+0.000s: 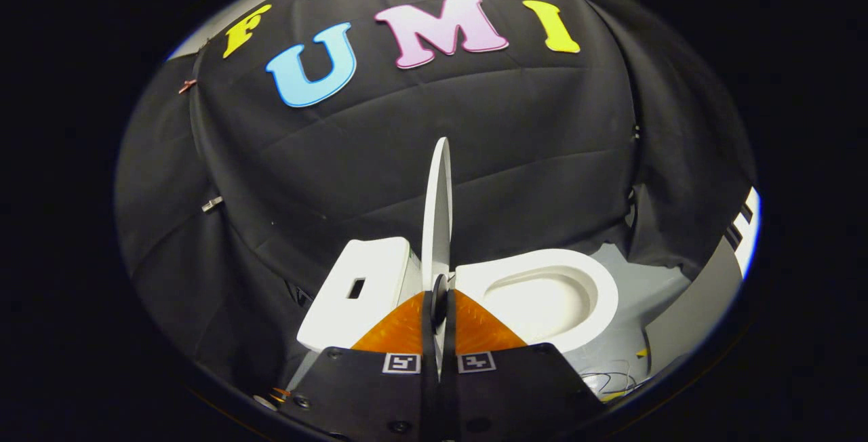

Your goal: Open the toilet lid.

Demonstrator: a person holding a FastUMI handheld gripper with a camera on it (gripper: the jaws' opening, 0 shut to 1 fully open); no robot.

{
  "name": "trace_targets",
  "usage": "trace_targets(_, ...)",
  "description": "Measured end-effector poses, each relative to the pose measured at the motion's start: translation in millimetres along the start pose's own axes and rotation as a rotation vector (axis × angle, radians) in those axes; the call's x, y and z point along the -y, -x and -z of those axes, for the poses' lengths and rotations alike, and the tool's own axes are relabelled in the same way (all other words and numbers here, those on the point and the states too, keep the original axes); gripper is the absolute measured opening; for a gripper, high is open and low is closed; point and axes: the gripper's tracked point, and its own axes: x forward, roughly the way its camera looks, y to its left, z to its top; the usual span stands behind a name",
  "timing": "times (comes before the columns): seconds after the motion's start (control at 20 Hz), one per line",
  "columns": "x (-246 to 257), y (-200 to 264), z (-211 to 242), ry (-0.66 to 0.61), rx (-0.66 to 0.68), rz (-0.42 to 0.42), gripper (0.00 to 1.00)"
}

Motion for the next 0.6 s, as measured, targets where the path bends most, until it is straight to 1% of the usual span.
trace_targets(0.1,-15.6,-1.9,0.7,0.029,0.012,0.003,0.05)
trace_targets(0.3,-37.3,-4.3,5.7,0.072,0.055,0.041,0.05)
trace_targets(0.5,-64.5,-7.8,12.0,0.126,0.072,0.031,0.06)
trace_targets(0.6,-70.7,-9.1,13.3,0.149,0.088,0.045,0.05)
